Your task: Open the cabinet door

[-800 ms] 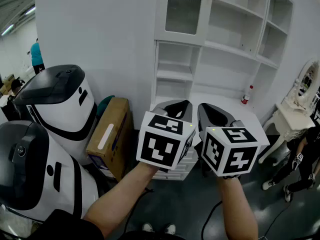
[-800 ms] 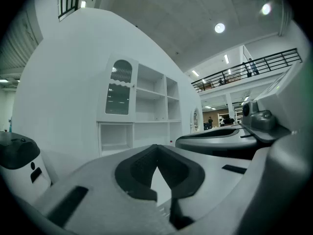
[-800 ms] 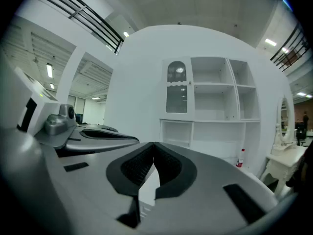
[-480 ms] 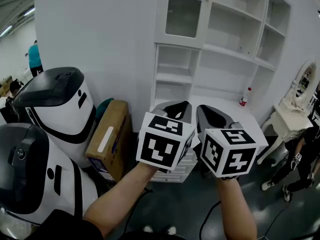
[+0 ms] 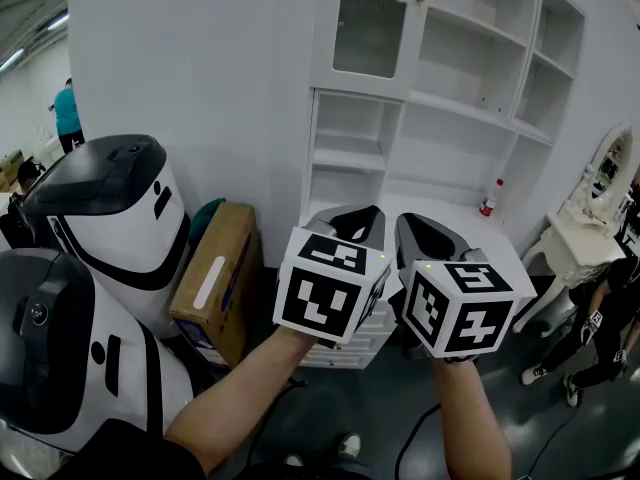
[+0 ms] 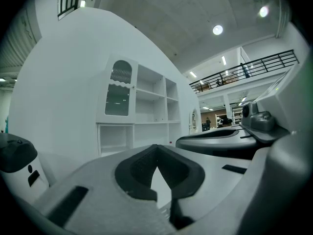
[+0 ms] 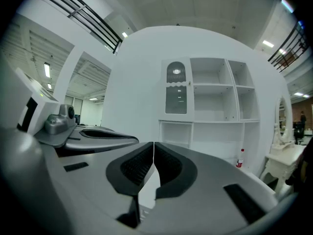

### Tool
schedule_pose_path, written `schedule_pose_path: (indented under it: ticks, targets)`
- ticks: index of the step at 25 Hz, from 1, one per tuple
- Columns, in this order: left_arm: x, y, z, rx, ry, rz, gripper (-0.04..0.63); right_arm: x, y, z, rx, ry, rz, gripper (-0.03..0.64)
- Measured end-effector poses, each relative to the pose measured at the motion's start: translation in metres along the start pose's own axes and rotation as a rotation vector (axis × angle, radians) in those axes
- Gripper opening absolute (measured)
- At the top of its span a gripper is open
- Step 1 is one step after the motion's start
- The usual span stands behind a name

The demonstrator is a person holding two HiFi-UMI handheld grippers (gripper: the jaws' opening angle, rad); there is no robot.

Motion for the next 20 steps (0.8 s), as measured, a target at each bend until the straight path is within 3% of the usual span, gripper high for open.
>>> schedule_pose_path:
  ticks: [9, 20]
  targets:
    - [-0.003, -0.039, -0.002, -0.023, -0.011, -0.005, 0.007, 0.003, -0.021, -0.036, -0.015, -0.004, -0.010, 0.021]
    - [-0.017, -0.117, -0.014, -0.067, -0.033, -0.019, 0.007, -0.002, -0.055, -0.112, -0.053, -0.003, -0.041, 0.021]
Point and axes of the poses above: the fingertips, and each gripper's own axes: y backward along the fingers, z to its left, x out of its underside, the point moved 8 cm from there along y, backward along the fingers, and after that the axes turned 5 degrees about -x, right-handed, at the moved point
